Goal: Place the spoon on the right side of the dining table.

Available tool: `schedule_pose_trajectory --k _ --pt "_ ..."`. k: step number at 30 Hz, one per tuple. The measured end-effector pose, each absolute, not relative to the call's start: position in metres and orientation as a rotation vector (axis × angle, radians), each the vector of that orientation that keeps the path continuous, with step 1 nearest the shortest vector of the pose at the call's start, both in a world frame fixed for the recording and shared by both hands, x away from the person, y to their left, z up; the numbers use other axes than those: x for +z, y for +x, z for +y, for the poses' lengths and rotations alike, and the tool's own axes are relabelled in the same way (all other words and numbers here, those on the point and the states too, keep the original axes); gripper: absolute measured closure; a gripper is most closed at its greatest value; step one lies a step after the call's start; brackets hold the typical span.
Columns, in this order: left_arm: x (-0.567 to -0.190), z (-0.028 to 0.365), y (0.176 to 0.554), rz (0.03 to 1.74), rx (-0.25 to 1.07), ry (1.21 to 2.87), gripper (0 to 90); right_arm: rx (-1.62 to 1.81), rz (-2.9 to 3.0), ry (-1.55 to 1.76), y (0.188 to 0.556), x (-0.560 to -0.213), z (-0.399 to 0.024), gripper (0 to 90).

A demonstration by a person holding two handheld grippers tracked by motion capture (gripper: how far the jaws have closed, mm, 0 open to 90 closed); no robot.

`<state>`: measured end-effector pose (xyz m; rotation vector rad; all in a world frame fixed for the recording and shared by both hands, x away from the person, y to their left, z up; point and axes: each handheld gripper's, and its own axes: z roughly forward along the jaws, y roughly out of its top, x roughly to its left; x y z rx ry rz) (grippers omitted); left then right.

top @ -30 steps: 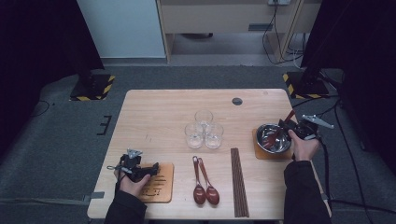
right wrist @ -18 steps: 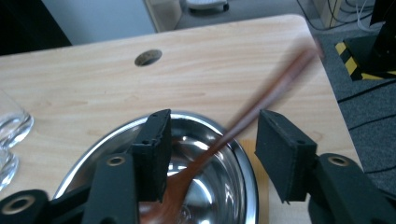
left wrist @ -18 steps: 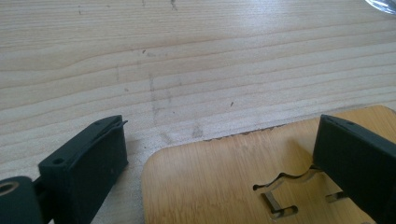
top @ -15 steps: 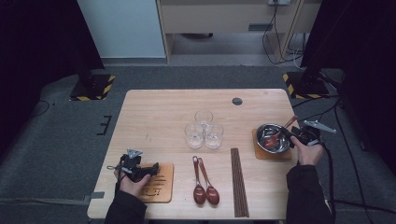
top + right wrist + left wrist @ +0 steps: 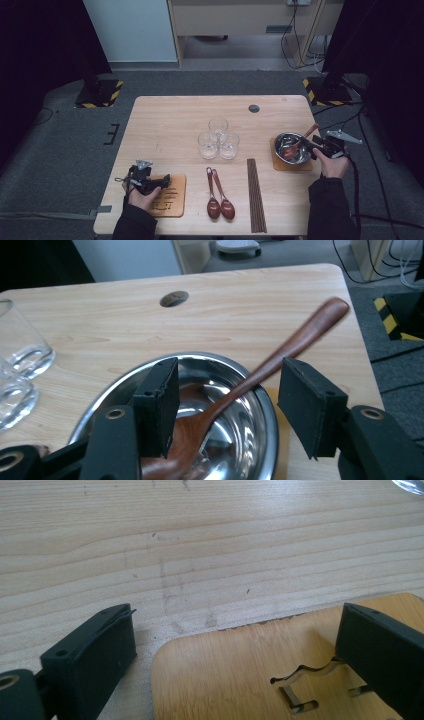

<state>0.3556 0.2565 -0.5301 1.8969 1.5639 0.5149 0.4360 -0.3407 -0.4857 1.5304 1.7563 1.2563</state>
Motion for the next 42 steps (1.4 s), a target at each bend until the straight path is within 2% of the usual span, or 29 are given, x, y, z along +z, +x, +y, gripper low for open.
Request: schedule_pose_trajectory --k 6,29,42 --pt "-0.530 0.256 0.356 1.564 0.514 1.897 1.8 1.256 1.790 1.503 0.443 -0.483 -0.335 38.3" --pt "-0.530 0.256 0.356 1.563 0.513 1.898 1.7 1.147 1.942 1.487 0.479 -0.482 -0.321 35.4" --pt "-0.530 0.256 0.356 1.563 0.513 1.897 1.7 1.075 1.983 1.511 0.480 -0.484 -0.323 34.8"
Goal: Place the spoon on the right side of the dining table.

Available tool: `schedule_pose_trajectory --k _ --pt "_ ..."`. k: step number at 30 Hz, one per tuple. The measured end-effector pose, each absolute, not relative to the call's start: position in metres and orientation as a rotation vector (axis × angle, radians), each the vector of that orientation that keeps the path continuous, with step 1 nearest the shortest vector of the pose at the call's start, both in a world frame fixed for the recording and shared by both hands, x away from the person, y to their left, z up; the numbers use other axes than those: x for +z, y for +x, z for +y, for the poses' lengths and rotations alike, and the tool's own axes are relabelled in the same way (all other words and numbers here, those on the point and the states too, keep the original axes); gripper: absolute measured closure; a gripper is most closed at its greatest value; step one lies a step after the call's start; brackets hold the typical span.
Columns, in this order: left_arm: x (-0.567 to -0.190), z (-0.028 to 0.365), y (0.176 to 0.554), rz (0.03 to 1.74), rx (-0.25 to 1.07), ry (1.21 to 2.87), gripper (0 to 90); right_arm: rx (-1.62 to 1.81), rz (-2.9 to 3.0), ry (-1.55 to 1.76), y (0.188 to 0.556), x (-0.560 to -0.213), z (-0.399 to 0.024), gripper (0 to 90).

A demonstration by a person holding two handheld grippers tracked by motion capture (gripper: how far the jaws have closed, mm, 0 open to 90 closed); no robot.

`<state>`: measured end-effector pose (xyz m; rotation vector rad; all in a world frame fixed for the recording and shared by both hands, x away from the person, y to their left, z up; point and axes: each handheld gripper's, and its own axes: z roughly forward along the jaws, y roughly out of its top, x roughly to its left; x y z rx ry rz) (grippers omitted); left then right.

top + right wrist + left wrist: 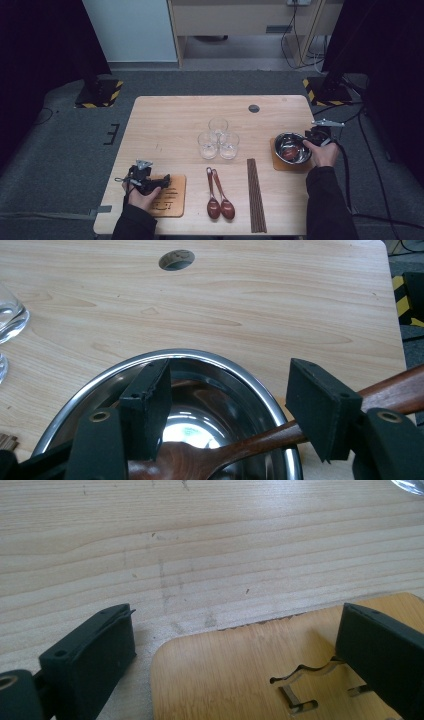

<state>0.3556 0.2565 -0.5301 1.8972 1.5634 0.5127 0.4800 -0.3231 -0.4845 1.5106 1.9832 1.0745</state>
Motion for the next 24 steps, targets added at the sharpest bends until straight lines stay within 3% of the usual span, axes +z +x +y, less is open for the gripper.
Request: schedule_pose_trajectory --k 24 --pt "-0.530 0.256 0.356 1.563 0.513 1.898 1.6 1.063 1.979 1.544 0.447 -0.484 -0.338 33.8"
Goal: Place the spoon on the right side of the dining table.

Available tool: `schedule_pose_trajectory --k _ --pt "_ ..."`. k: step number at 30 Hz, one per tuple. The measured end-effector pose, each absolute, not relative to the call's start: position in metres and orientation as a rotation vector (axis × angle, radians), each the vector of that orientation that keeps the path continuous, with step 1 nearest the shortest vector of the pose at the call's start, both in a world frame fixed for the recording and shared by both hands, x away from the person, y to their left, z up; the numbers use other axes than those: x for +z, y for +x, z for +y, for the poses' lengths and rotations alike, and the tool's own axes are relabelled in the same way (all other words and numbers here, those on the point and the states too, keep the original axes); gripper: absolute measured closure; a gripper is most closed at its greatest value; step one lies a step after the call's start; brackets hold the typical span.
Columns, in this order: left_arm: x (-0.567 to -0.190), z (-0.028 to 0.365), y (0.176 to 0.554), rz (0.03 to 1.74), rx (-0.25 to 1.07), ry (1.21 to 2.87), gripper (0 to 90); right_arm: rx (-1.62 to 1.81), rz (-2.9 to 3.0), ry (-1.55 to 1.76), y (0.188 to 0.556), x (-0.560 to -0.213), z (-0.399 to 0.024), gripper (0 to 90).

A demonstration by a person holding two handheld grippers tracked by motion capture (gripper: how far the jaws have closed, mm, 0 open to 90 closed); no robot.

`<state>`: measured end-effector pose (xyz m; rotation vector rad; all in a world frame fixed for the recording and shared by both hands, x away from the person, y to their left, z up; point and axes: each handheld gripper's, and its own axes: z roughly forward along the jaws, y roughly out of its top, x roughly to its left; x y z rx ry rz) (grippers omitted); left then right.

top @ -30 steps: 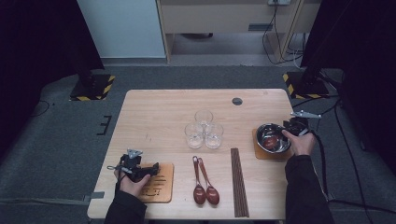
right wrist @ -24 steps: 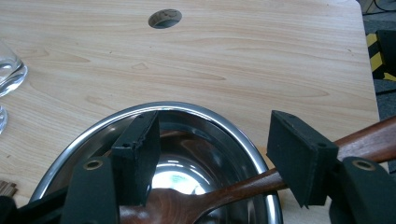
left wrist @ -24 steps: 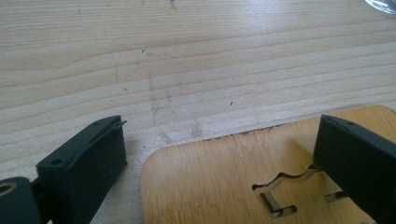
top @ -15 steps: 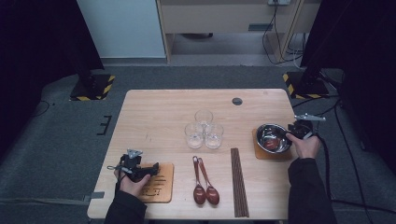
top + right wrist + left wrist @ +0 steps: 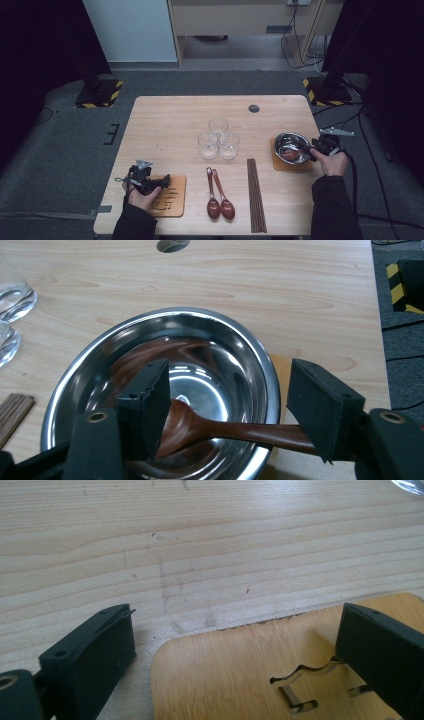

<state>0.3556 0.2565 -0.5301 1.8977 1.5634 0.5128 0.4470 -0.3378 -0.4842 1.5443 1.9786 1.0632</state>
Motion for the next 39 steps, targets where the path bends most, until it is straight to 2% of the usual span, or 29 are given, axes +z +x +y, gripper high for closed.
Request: schedule_pose_trajectory --k 39 --pt "-0.530 0.256 0.356 1.563 0.513 1.898 1.6 1.072 1.968 1.524 0.417 -0.478 -0.345 33.1"
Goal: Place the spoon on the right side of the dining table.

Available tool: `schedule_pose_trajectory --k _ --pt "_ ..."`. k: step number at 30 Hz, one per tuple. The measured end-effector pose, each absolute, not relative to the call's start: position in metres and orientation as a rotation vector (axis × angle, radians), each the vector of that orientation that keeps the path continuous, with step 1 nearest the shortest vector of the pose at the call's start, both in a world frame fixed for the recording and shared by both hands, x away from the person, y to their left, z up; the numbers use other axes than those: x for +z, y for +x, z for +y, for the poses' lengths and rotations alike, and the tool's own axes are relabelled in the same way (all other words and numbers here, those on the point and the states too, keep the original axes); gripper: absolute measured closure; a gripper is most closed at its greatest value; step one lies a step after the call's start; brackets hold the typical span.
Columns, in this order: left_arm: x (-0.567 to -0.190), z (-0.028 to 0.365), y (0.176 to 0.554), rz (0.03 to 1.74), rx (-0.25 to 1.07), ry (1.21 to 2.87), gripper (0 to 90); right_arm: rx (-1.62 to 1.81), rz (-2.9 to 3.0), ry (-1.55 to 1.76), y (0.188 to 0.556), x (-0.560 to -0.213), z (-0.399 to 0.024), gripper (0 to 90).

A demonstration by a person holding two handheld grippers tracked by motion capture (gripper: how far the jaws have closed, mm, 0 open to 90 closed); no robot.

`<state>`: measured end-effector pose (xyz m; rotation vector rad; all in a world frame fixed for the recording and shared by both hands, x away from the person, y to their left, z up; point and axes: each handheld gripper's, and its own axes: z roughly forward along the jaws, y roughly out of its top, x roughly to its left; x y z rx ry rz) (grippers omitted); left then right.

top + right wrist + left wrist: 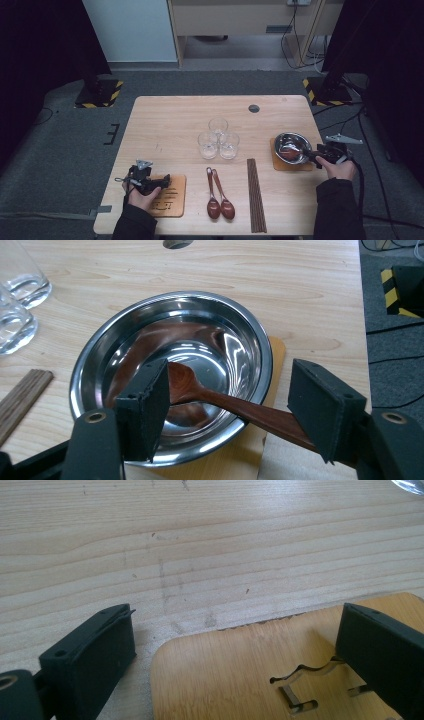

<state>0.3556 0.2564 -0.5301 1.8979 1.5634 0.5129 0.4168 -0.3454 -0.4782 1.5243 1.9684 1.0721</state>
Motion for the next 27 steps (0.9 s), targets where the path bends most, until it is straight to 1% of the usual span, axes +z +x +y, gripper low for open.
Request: schedule_pose_trajectory --k 14,27 --pt "-0.530 0.256 0.355 1.563 0.513 1.897 1.7 1.104 1.970 1.520 0.404 -0.477 -0.347 33.5" --pt "-0.530 0.256 0.355 1.563 0.512 1.897 1.6 1.092 1.954 1.495 0.409 -0.479 -0.358 30.9"
